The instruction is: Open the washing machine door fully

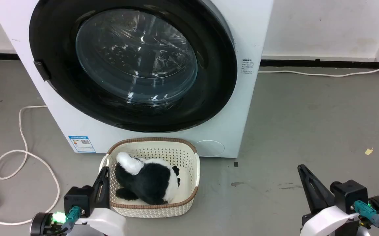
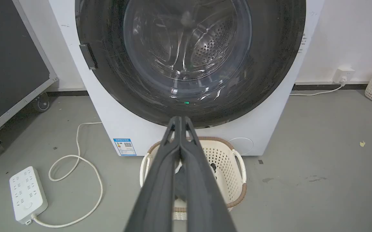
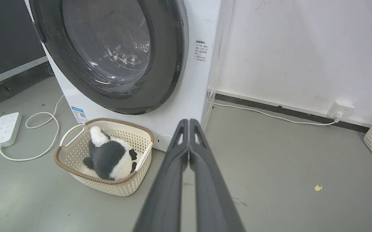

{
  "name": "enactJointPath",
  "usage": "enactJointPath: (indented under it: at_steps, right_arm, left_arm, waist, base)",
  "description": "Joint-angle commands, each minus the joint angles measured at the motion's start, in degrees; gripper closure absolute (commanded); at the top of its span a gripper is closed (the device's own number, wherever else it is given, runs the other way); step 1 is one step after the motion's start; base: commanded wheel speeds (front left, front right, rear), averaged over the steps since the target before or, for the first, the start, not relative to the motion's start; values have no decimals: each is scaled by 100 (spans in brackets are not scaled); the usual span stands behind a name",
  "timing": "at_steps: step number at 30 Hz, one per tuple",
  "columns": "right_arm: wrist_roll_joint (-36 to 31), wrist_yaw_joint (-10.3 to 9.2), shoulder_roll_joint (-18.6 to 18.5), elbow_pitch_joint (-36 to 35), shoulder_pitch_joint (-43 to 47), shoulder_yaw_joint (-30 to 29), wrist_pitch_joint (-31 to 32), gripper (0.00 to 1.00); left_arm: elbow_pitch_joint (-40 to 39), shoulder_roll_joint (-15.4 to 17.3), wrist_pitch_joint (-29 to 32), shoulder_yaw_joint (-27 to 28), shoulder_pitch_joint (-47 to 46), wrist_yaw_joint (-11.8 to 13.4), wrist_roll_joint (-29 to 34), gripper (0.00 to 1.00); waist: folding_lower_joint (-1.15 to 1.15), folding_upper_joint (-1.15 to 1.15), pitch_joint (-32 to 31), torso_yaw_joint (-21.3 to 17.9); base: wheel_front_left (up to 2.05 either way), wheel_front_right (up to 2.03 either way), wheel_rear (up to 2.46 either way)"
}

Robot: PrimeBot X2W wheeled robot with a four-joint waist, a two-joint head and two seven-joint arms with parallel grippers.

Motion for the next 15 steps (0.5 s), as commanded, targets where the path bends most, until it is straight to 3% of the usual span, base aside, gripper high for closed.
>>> enactJointPath:
  at_steps: [1, 15]
  right_arm:
    - [2, -9, 28, 13, -69, -3, 2, 100]
    - [2, -9, 28, 13, -69, -3, 2, 100]
  left_arm:
    - [-21, 1, 2, 5, -89, 12, 51, 100]
    - [-21, 1, 2, 5, -89, 12, 51, 100]
  waist:
    - [0, 0, 0, 0]
    - [0, 0, 0, 0]
  base:
    - [0, 0, 0]
    - [0, 0, 0]
